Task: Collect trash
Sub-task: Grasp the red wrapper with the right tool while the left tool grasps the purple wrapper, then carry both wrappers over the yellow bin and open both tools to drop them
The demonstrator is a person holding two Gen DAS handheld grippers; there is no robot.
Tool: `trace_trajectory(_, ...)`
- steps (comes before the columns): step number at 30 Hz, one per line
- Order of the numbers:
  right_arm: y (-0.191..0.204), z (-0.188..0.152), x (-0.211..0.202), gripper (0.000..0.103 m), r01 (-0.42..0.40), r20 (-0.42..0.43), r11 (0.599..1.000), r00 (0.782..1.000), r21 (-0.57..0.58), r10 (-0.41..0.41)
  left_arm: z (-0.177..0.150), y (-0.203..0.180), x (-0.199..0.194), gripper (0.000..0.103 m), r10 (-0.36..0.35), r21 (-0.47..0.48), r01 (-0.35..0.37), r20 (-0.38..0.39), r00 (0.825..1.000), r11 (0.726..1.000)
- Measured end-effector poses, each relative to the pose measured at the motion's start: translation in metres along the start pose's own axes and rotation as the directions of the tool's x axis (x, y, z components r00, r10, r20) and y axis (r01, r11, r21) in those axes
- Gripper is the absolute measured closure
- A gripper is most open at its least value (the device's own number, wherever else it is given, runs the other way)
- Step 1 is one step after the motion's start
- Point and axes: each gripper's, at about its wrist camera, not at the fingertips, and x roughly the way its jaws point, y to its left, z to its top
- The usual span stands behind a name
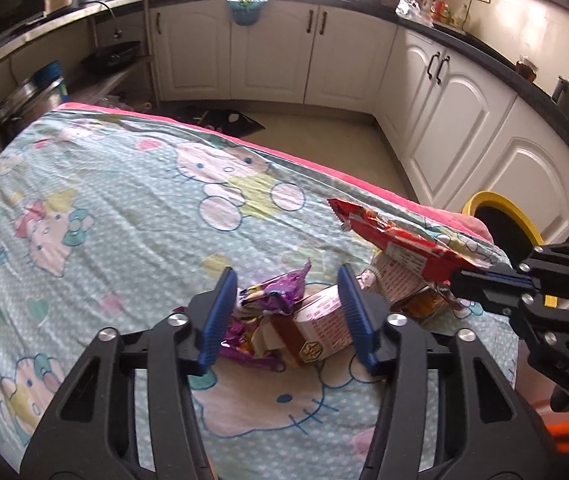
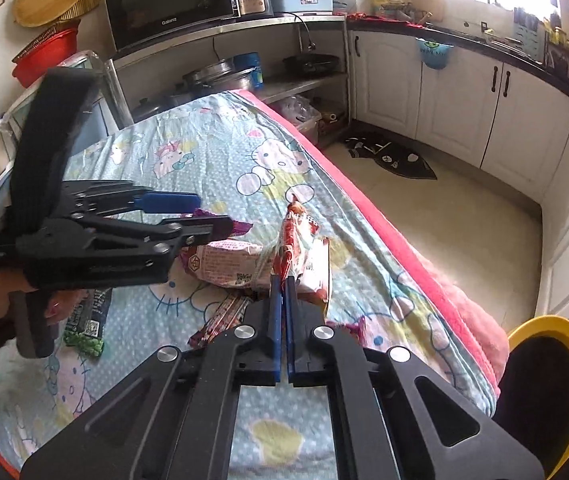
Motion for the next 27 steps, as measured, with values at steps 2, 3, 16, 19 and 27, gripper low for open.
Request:
trace_trajectory(2,0.001,-0.002,-0.005,0.101,-0.006,0.007,1.000,1.000,0.002,0.006,0.001,-0.001,0.004,0.076,0.009,0.001,-0.009,-0.013,1.000,1.000)
trace_trajectory(3,0.001,-0.003,-0.008,0.101,-0.010,0.009,1.000,1.000,0.004,0.010,0.001,0.000,0.006,0.079,0.023,-0.001,-0.023,-0.019,1.000,1.000)
trace_trajectory(16,0.014,-0.010,-0.037,0.101,-0.054,0.053,0.998,0.997,0.012,0.053,-0.013,0.008,-0.017,0.094,0.036,-0.051,-0.036,0.012,0.999,0.998)
trace_trajectory(19,0.016,-0.012,-0.042,0.101,-0.061,0.059,0.998,0.996,0.015,0.060,-0.021,0.012,-0.027,0.099,0.048,-0.076,-0.045,0.030,0.998,0.996)
trace_trajectory(27,0.024,-0.020,-0.053,0.101,-0.074,0.065,0.997,0.995,0.016,0.073,-0.040,0.012,-0.055,0.099,0.067,-0.128,-0.056,0.084,0.994,0.990)
